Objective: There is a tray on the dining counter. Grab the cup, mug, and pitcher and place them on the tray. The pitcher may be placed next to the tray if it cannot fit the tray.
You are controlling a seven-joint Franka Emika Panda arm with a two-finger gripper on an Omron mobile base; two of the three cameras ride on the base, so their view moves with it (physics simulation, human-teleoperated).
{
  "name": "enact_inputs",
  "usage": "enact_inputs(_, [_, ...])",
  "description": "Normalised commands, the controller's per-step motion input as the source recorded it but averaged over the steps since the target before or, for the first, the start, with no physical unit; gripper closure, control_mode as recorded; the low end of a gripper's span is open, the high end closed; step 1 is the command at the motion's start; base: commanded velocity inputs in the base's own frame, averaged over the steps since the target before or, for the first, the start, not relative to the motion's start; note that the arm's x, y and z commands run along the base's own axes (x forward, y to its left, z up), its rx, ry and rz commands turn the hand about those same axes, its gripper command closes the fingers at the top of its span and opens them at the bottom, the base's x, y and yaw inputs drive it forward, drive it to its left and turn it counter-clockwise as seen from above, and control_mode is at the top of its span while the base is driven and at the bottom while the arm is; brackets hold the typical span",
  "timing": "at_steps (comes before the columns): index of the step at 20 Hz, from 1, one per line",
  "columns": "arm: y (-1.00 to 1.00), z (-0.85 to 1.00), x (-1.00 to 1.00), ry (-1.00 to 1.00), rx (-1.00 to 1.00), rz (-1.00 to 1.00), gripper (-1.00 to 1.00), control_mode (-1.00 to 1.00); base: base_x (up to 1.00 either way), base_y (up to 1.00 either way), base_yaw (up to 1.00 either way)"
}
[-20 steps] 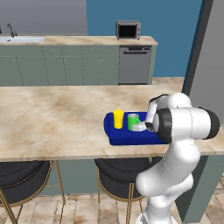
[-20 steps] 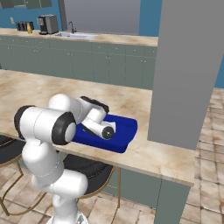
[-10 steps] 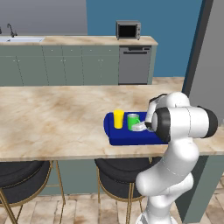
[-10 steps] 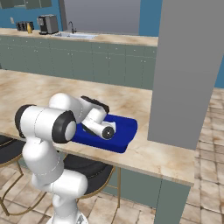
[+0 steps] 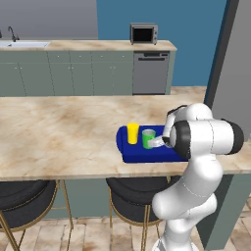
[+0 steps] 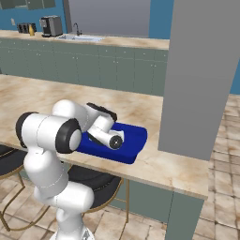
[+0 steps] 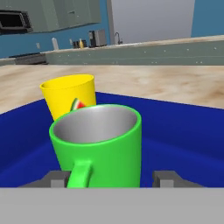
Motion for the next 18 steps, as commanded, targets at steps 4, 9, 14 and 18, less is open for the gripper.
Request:
enact_inputs(4, [0.0, 0.0, 0.0, 0.0, 0.0, 0.0, -1.0, -1.0, 0.0, 0.0, 0.0])
enact_inputs(9, [0.0, 0.0, 0.0, 0.0, 0.0, 0.0, -1.0, -1.0, 0.0, 0.0, 0.0])
enact_inputs(14, [0.0, 0.03, 0.0, 0.05, 0.0, 0.0, -1.0, -1.0, 0.0, 0.0, 0.0])
enact_inputs(18, [0.0, 0.0, 0.0, 0.03, 0.0, 0.03, -1.0, -1.0, 0.0, 0.0, 0.0])
